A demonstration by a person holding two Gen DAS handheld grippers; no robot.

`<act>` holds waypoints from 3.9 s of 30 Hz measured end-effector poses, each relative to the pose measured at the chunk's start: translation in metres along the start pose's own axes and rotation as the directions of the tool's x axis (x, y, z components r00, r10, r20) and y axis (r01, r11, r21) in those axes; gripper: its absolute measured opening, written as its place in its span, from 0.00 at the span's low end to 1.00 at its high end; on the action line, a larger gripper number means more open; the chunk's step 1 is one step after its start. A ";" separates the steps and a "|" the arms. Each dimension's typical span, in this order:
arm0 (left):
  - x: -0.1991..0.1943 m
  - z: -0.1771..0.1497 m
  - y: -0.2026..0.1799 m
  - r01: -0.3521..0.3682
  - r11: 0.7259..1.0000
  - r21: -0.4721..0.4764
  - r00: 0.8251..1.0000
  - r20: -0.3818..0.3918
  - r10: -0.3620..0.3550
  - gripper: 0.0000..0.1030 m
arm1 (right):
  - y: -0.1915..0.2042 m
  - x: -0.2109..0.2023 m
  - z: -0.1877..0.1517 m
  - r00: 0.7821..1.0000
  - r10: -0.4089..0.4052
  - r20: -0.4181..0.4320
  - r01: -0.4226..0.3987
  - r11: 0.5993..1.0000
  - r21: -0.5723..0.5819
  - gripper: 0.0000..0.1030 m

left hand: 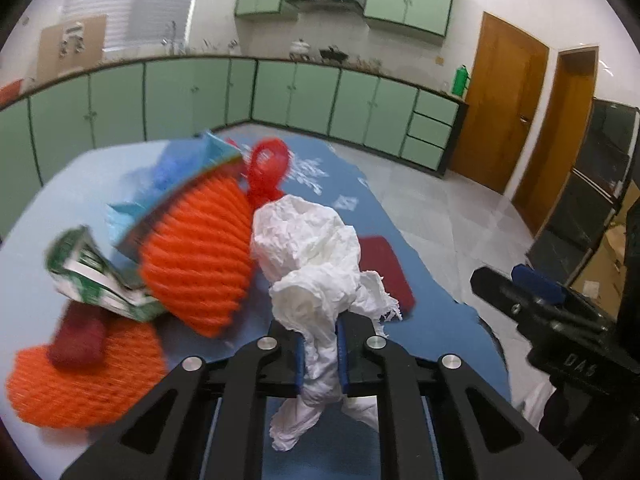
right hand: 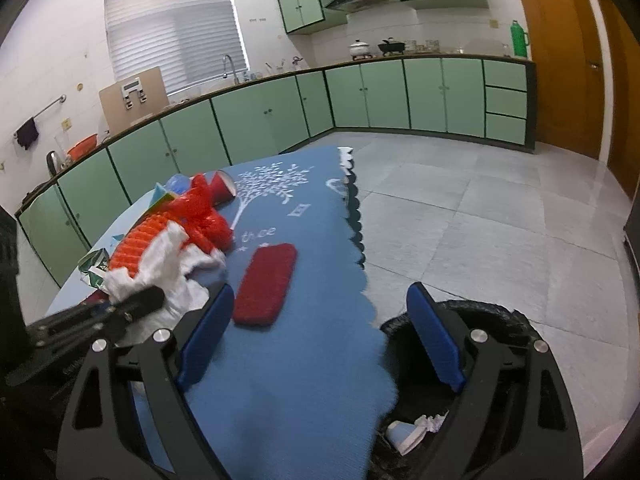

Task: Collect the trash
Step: 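Grasp the large white tissue with the left gripper, then grasp the red scrub pad with the right gripper, then open the right gripper over the bin dropping the pad while the left drops the tissue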

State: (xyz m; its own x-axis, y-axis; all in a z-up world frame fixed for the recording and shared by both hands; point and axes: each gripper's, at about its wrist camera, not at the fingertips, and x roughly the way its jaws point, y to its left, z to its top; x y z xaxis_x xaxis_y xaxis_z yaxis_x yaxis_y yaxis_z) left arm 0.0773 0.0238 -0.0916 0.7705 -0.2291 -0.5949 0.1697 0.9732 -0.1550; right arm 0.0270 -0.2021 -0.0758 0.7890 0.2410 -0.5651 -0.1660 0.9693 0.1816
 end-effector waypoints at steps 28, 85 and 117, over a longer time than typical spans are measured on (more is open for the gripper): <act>-0.002 0.004 0.027 -0.061 0.998 -0.012 0.998 0.001 0.062 0.12 | 0.051 0.067 -0.003 0.984 -0.049 -0.173 0.032 0.994 -0.101 0.40; 0.101 0.025 -0.217 0.359 0.907 0.222 0.933 -0.125 -0.338 0.12 | -0.198 -0.039 -0.038 0.920 -0.367 -0.138 0.389 0.897 0.209 0.40; 0.034 0.064 -0.120 0.179 0.971 0.156 0.979 0.064 -0.191 0.64 | -0.140 -0.037 0.003 0.951 -0.307 -0.029 0.307 0.936 0.174 0.83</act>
State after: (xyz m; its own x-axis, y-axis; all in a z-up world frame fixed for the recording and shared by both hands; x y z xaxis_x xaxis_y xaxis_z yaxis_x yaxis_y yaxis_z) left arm 0.1226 -0.0991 -0.0423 0.7614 -0.4092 -0.5028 0.3986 0.9072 -0.1347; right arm 0.0231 -0.3467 -0.0777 0.7847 -0.0669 -0.6163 0.1901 0.9722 0.1365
